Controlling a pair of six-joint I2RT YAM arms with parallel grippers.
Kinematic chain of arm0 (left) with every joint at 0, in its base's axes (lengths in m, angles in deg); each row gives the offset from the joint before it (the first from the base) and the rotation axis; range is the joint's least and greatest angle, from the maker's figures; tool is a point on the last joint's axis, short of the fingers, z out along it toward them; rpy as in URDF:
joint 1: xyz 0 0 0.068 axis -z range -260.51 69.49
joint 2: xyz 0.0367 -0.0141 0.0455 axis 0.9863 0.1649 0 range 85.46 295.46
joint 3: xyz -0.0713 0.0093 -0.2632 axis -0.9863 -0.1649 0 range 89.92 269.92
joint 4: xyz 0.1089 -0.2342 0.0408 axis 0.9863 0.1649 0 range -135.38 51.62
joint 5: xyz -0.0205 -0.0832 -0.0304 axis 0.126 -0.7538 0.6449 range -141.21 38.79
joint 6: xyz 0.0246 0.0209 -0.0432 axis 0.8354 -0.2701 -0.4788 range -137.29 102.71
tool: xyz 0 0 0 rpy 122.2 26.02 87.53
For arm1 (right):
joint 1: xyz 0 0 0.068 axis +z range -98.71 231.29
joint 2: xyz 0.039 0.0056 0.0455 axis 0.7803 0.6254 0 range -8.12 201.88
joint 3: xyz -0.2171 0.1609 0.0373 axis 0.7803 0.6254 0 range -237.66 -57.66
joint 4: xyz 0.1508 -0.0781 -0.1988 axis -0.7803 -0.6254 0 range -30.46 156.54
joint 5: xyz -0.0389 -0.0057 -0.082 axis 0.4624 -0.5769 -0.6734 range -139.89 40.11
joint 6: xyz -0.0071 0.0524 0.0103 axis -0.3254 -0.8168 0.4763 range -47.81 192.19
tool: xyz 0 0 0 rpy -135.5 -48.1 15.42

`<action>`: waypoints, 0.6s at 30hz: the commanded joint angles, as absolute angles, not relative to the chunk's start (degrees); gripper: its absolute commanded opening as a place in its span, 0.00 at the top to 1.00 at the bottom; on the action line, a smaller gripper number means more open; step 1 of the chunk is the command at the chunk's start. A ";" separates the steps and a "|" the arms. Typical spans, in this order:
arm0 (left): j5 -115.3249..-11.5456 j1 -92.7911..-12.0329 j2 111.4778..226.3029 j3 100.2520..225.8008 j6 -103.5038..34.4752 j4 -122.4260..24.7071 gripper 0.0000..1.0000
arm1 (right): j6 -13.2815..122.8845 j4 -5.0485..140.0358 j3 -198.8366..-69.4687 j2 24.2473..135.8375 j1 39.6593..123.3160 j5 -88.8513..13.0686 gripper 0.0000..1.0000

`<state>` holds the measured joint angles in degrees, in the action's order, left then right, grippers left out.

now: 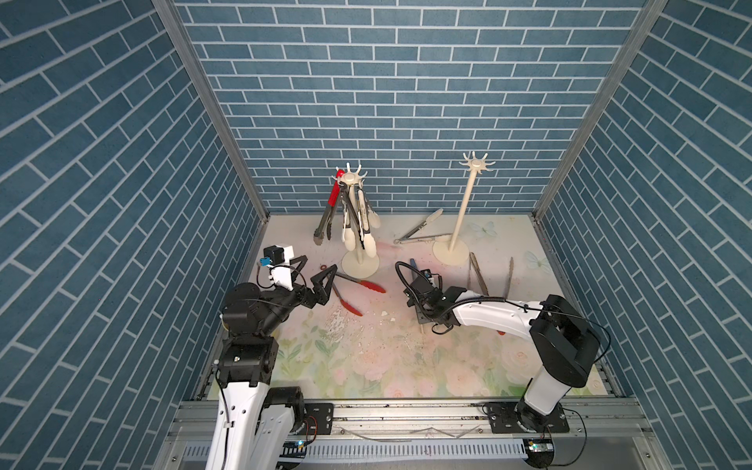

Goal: Hang food tongs on kitchen utensil racks
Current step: Pick up the food tongs from the center of the board.

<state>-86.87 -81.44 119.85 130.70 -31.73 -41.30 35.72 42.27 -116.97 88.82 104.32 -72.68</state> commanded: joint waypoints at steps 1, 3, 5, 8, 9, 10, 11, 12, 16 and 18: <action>-87.08 -81.21 119.74 130.09 -31.36 -41.60 0.01 | 37.65 47.01 -114.96 85.25 103.13 -71.23 1.00; -87.11 -81.21 119.82 130.09 -31.36 -41.71 0.01 | 38.72 48.13 -113.78 84.00 102.60 -70.73 1.00; -87.07 -81.21 119.82 130.12 -31.35 -41.60 0.01 | 39.71 48.37 -113.41 83.08 102.24 -70.63 1.00; -87.09 -81.21 119.93 130.09 -31.40 -41.60 0.01 | 41.34 49.84 -112.37 81.39 101.39 -69.62 1.00; -87.07 -81.21 120.00 130.11 -31.36 -41.62 0.01 | 41.81 50.32 -111.96 80.82 100.97 -69.11 1.00; -86.98 -81.21 120.00 130.10 -31.36 -41.60 0.01 | 42.31 50.77 -111.66 80.18 100.58 -68.82 1.00; -86.97 -81.21 120.00 130.09 -31.36 -41.60 0.01 | 42.92 51.41 -111.18 79.51 100.24 -68.55 1.00; -86.98 -81.19 120.09 130.13 -31.36 -41.66 0.01 | 43.53 52.05 -110.76 78.80 99.85 -68.30 1.00; -86.98 -81.19 120.26 130.14 -31.36 -41.60 0.01 | 45.99 53.72 -109.62 76.34 98.52 -67.04 1.00; -86.98 -81.21 120.22 130.09 -31.36 -41.60 0.01 | 47.31 54.29 -109.24 75.09 97.67 -66.24 1.00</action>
<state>-86.84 -81.44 120.25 130.70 -31.73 -41.30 44.13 50.79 -109.65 77.90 98.57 -67.28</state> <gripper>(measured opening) 0.994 0.083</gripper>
